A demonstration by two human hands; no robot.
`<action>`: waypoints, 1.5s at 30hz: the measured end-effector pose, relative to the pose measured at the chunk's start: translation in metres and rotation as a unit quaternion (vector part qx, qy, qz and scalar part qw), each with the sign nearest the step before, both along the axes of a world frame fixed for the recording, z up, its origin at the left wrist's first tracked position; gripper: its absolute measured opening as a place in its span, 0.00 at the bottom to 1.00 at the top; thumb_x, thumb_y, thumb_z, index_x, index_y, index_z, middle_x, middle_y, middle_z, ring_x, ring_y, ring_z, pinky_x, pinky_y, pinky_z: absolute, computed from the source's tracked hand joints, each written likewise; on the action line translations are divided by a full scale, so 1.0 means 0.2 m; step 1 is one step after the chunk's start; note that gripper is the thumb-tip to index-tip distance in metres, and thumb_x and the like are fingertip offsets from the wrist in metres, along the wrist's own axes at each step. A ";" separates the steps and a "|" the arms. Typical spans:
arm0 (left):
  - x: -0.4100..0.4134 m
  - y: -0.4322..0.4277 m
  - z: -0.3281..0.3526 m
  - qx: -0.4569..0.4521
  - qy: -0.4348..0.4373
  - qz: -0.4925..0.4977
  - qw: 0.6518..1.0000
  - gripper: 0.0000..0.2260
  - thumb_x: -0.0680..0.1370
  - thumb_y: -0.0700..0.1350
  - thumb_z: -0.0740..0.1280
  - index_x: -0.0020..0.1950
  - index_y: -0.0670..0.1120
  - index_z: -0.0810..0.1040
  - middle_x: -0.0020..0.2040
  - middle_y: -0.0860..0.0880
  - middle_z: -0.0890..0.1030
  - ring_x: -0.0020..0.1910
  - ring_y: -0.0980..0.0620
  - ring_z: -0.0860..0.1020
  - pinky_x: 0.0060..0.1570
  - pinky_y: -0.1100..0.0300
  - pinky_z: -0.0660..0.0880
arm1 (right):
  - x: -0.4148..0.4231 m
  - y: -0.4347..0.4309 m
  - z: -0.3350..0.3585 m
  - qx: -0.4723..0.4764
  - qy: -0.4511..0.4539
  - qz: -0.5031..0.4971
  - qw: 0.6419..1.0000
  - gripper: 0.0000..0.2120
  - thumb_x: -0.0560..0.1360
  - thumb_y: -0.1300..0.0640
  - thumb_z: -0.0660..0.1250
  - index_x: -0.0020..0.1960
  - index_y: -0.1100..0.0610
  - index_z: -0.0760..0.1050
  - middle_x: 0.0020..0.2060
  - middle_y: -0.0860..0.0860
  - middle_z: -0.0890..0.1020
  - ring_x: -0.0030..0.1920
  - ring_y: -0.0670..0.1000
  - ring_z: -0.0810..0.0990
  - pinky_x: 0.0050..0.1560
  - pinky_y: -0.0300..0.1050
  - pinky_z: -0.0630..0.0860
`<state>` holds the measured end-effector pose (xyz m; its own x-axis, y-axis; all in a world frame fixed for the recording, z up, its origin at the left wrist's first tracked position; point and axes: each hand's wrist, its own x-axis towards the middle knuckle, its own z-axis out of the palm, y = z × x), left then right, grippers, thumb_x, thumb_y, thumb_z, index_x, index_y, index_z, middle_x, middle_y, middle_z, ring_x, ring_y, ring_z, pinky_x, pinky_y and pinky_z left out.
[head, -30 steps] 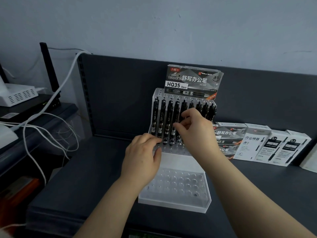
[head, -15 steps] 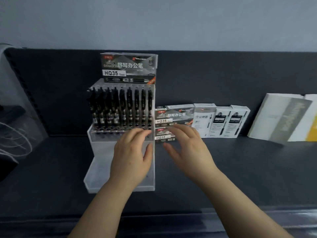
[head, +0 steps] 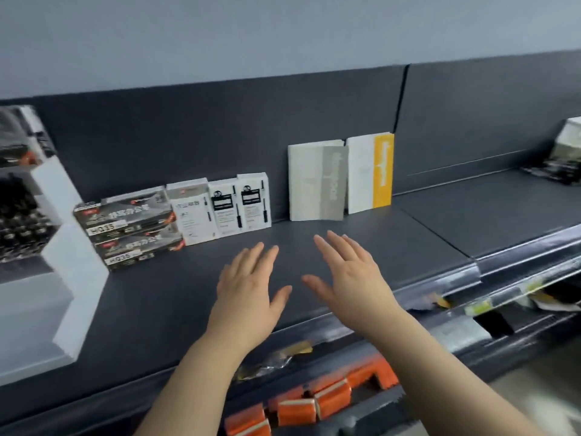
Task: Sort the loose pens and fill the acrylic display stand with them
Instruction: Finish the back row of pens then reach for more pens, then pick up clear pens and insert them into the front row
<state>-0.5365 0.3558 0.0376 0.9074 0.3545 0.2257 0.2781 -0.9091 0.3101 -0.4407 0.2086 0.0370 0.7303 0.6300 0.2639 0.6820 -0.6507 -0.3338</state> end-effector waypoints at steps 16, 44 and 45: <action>1.07 -0.80 -0.07 -0.040 0.072 -0.136 0.987 0.31 0.78 0.62 0.55 0.77 0.55 0.48 0.78 0.51 0.49 0.76 0.51 0.48 0.74 0.50 0.50 | 0.81 -0.93 -0.13 -0.064 0.053 -0.160 0.984 0.33 0.76 0.35 0.51 0.76 0.47 0.46 0.76 0.47 0.51 0.76 0.51 0.46 0.75 0.51 0.47; 3.01 -1.92 -0.25 -0.153 0.216 -0.072 0.962 0.33 0.77 0.61 0.59 0.77 0.58 0.46 0.78 0.56 0.46 0.76 0.52 0.52 0.69 0.52 0.62 | 3.06 -2.11 -0.28 -0.078 0.068 -0.131 0.986 0.32 0.77 0.37 0.52 0.76 0.50 0.51 0.76 0.50 0.56 0.75 0.52 0.52 0.74 0.50 0.50; 3.08 -1.98 -0.26 -0.163 0.224 -0.062 0.959 0.33 0.77 0.61 0.59 0.77 0.58 0.46 0.78 0.56 0.46 0.76 0.52 0.52 0.69 0.52 0.62 | 3.15 -2.17 -0.28 -0.080 0.068 -0.125 0.987 0.32 0.77 0.37 0.52 0.76 0.50 0.52 0.76 0.51 0.56 0.75 0.52 0.52 0.74 0.50 0.51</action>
<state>0.0786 -0.0411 -0.0145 0.9274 0.2226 -0.3005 0.3451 -0.8192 0.4580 0.1887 -0.2244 -0.0190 0.8900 0.4514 0.0650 0.4496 -0.8447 -0.2904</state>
